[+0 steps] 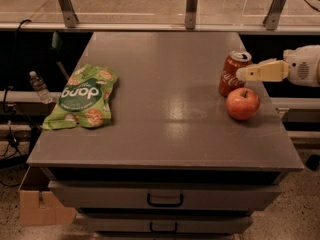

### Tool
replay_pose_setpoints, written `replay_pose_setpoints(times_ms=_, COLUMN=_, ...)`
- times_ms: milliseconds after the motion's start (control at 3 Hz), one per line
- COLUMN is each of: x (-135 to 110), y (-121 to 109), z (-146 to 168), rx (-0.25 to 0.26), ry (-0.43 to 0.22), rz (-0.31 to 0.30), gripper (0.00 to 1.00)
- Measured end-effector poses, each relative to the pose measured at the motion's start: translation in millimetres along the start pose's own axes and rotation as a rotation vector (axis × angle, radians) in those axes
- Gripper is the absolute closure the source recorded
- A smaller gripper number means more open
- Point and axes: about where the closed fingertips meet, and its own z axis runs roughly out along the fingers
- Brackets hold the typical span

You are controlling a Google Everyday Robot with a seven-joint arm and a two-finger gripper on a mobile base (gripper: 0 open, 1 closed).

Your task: Move coke can near apple

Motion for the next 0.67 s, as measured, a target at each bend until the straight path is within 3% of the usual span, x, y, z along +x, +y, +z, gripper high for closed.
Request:
replay_pose_setpoints(times_ms=333, x=-15, y=-39, z=-55, rx=0.085, ry=-0.072, rz=-0.061, gripper=0.00)
replay_pose_setpoints(times_ms=667, x=-49, y=-78, z=-108, rx=0.165, ry=-0.206, rz=-0.155, gripper=0.00)
